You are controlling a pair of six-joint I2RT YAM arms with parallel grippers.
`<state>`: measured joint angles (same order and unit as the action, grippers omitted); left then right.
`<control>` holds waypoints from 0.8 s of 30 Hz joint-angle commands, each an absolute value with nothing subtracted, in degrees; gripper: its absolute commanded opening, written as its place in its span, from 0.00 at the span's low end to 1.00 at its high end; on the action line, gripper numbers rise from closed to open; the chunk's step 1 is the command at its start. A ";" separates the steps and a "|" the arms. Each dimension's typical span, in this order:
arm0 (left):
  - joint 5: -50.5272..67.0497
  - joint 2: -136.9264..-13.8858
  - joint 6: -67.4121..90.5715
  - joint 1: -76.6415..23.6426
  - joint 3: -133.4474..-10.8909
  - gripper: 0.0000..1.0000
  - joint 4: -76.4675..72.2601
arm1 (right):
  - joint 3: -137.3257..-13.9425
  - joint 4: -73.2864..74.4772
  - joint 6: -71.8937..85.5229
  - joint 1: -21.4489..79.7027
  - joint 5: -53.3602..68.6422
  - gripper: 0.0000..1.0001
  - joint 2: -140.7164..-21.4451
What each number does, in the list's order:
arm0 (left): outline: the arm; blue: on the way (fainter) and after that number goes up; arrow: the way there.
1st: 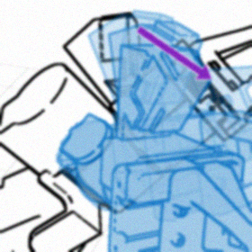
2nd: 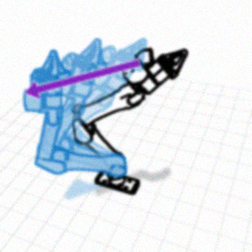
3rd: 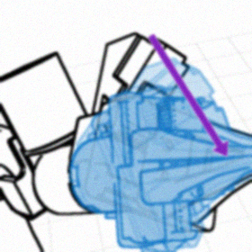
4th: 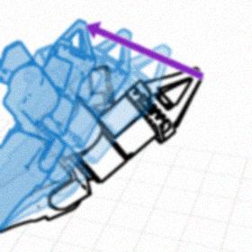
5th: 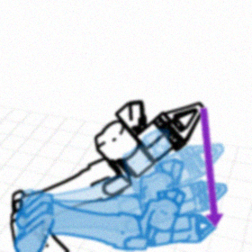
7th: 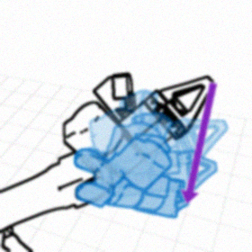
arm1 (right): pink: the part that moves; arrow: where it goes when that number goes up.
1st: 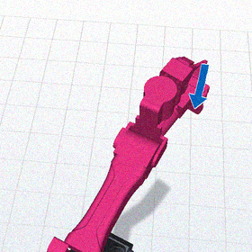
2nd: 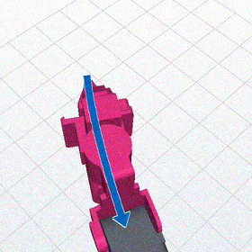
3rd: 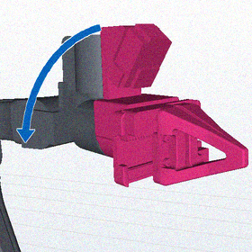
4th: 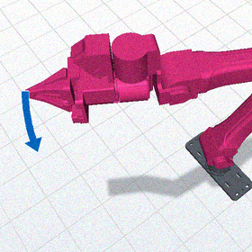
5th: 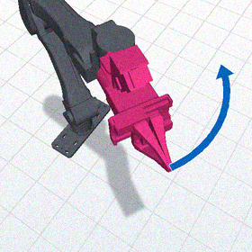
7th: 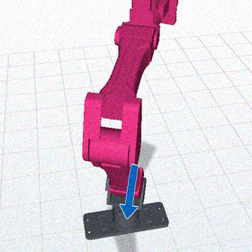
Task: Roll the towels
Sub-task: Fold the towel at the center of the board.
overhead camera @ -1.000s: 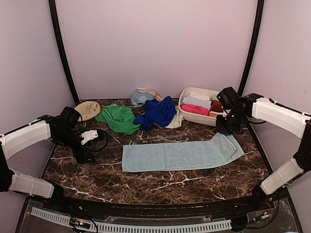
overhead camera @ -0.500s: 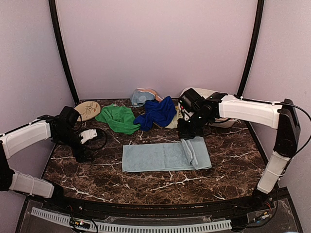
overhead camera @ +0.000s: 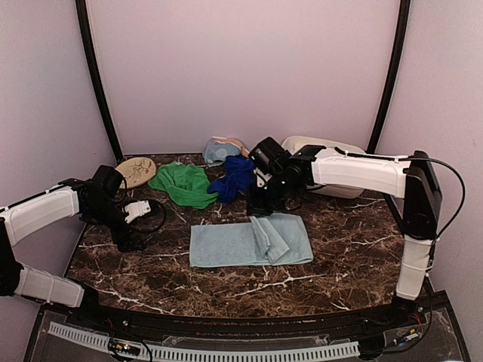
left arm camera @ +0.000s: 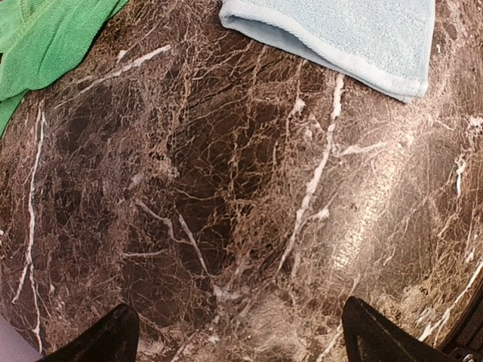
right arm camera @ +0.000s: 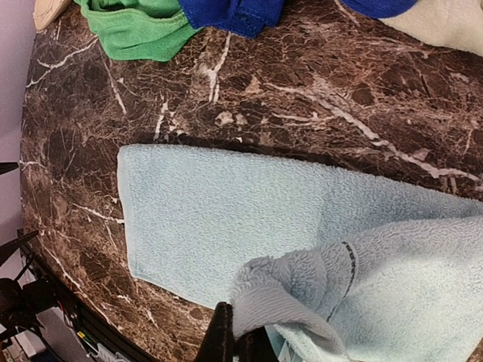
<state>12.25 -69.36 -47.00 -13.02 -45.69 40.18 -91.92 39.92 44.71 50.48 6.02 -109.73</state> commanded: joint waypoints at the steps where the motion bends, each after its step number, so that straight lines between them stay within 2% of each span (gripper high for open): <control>1: 11.95 -69.43 -47.53 -12.74 -45.12 0.96 40.19 | -95.49 37.27 45.78 51.36 8.35 0.00 -111.09; 24: 11.03 -69.26 -47.99 -12.74 -44.50 0.96 40.19 | -111.17 35.22 50.25 55.71 12.33 0.00 -127.26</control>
<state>11.07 -69.41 -47.40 -13.02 -45.65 40.10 -108.60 37.06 48.77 54.72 11.25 -125.01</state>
